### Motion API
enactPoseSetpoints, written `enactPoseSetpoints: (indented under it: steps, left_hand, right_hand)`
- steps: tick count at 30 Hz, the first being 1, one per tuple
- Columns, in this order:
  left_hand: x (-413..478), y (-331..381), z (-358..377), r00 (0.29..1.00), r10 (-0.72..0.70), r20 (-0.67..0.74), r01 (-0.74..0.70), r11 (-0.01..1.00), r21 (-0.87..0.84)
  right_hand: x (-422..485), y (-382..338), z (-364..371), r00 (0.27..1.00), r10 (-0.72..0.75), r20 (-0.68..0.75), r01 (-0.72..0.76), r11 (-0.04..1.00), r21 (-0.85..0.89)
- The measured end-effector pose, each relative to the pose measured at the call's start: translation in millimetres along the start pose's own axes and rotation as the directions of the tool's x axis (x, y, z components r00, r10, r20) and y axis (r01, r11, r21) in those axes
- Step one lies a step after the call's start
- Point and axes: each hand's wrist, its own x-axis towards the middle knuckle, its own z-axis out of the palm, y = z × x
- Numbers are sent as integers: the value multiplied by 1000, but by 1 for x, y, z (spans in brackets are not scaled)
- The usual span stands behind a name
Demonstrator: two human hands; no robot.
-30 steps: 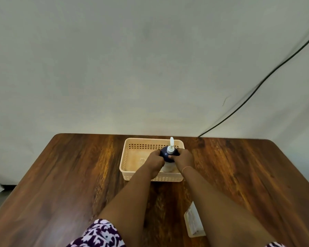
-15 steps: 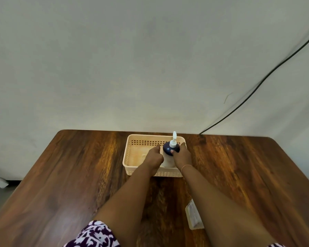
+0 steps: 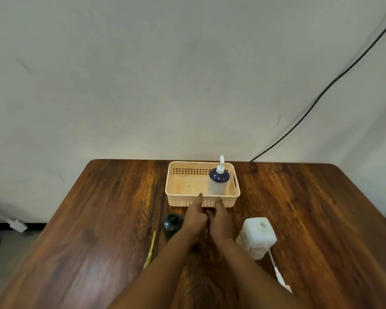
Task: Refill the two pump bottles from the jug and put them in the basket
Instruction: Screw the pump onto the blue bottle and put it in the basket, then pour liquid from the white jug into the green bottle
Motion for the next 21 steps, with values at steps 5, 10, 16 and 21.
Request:
enactPoseSetpoints:
  steps: [5,10,16,21]
  left_hand:
    - [-43,-38,0,998,-19,67,12,993,117]
    - [-65,-68,-6,992,-101,80,94,991,95]
    - [-79,-84,-18,990,-118,77,114,992,60]
    - [-81,-94,-36,986,-163,-27,163,986,17]
  right_hand:
    - [-33,25,4,995,73,61,-67,994,-88]
    - [-64,44,6,983,144,113,-132,985,-111]
    - [-83,48,8,972,195,133,-176,974,-142]
    - [-87,31,14,957,162,239,-150,986,-67]
